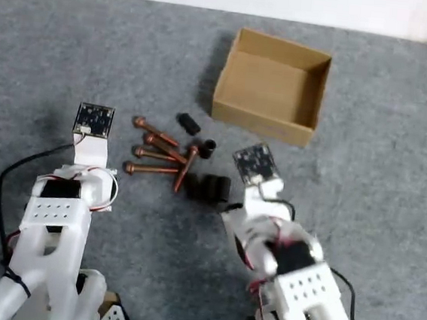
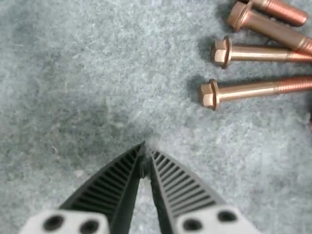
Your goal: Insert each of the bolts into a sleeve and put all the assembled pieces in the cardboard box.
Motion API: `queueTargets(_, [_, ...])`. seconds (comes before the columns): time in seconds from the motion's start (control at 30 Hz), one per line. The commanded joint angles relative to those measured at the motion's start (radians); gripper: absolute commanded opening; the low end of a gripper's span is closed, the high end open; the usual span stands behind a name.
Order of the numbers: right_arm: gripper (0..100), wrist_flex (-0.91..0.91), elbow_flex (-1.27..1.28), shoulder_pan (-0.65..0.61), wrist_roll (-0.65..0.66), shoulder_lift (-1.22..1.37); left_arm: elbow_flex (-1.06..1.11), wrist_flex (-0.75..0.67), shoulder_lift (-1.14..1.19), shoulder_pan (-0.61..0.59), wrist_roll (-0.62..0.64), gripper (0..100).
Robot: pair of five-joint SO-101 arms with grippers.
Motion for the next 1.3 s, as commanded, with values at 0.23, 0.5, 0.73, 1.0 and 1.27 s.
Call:
queueTargets(0.23, [0.4,-0.025,0.179,0.104,0.018,-0.506,-0.041,0.002,-0.018,-0.004,-0.002,1])
queueTargets(0.5, [3.3,-0.042,0.147,-0.004,0.011,-0.277,-0.041,0.002,-0.018,-0.004,-0.002,1])
queueTargets(0.73, [27.9,-0.107,-0.134,-0.041,-0.104,0.286,-0.041,0.002,-0.018,-0.005,-0.002,1])
queueTargets(1.0, [25.2,-0.18,-0.409,-0.039,-0.253,0.783,-0.031,0.002,-0.018,-0.01,-0.002,1])
queueTargets(1.27, [25.2,-0.183,-0.535,-0.039,-0.295,0.977,-0.031,0.0,-0.018,-0.01,-0.002,1])
